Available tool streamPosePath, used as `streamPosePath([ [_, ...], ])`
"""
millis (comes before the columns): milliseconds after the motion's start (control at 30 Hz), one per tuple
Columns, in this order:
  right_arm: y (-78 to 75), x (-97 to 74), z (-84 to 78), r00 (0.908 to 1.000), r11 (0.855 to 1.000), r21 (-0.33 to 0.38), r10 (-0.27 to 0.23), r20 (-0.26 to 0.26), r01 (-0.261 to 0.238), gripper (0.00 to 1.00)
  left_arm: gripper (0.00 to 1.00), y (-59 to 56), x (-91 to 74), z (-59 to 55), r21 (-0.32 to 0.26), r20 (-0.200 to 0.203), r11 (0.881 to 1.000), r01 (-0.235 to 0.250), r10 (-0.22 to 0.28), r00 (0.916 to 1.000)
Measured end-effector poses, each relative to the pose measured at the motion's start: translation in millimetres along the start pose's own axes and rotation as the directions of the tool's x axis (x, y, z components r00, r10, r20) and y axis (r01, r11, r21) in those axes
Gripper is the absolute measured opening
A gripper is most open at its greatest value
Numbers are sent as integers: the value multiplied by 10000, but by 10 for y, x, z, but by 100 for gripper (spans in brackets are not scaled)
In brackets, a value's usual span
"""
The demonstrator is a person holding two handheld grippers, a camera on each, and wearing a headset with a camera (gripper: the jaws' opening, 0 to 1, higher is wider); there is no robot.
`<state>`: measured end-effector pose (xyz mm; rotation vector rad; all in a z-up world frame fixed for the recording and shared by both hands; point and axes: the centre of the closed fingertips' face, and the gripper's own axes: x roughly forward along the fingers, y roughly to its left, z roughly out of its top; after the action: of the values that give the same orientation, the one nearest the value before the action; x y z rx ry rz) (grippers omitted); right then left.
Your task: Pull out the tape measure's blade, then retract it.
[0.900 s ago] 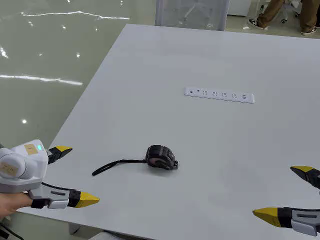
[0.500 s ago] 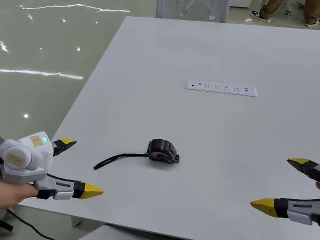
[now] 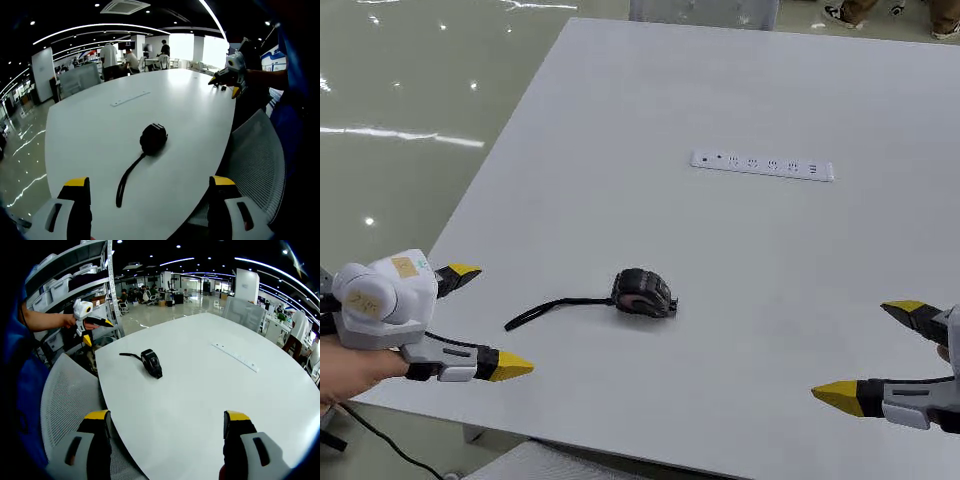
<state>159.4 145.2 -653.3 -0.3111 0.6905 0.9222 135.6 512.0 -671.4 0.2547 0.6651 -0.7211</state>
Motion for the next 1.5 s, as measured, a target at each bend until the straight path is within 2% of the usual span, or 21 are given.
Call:
streamPosePath([
  [800,-11,303,15,9983,9981,-385,474,-342,-488,86,92,-28,371,141,93,89,9988,476,-477,9988],
  [1033,1,437,14,9959,9938,-813,716,-546,-759,83,91,-34,489,157,281,-27,9981,555,-554,9985],
  [1500,63,721,127,9909,9813,-1468,1148,-709,-1242,78,87,-116,751,347,767,22,9922,987,-991,9951],
])
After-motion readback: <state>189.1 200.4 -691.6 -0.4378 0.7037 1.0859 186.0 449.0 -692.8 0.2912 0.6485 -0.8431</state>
